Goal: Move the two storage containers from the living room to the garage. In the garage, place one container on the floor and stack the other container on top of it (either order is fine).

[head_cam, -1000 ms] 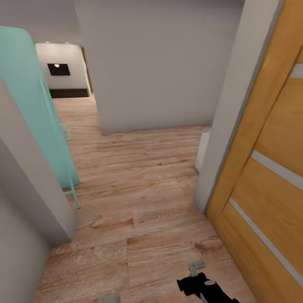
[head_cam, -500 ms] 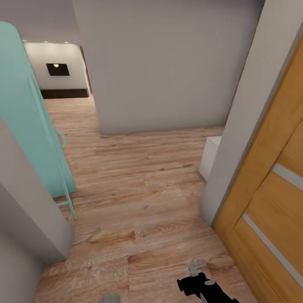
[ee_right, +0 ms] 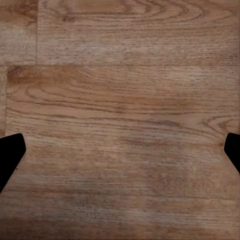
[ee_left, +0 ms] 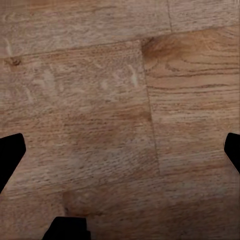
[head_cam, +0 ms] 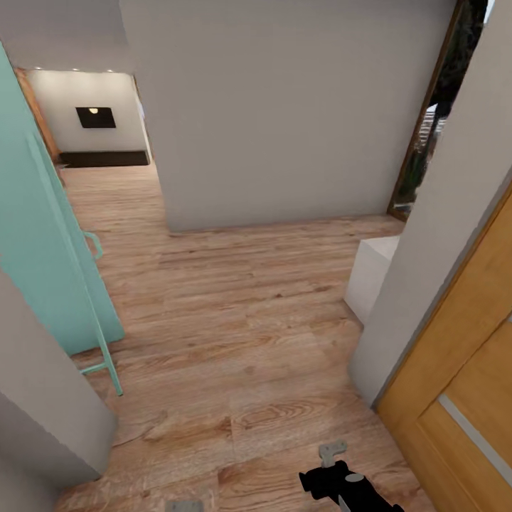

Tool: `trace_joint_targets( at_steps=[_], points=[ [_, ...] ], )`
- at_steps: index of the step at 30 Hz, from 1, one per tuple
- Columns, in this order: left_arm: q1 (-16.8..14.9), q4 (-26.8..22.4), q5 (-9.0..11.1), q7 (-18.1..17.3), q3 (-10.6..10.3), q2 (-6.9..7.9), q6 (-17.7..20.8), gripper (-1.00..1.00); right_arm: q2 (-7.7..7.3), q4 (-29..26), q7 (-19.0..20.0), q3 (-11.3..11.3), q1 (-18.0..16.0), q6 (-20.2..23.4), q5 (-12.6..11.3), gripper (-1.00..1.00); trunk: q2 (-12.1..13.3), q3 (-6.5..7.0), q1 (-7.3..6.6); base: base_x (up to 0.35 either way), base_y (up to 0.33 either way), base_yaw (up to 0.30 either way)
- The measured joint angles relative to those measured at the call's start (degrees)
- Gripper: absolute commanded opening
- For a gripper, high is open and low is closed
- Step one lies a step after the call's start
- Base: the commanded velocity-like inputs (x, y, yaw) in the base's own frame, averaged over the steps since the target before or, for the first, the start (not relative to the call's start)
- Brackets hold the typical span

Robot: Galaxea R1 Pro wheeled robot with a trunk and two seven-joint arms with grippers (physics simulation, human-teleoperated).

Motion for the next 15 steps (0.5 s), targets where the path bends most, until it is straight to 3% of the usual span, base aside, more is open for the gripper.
trace_joint_targets(
  at_steps=[15],
  points=[
    [0.0,0.0,0.0,0.0,0.0,0.0,0.0,1.0,-0.03,0.0,0.2,0.0,0.0,0.0,0.0,1.0,0.0,0.0,0.0,0.343,0.074,0.0]
  ],
)
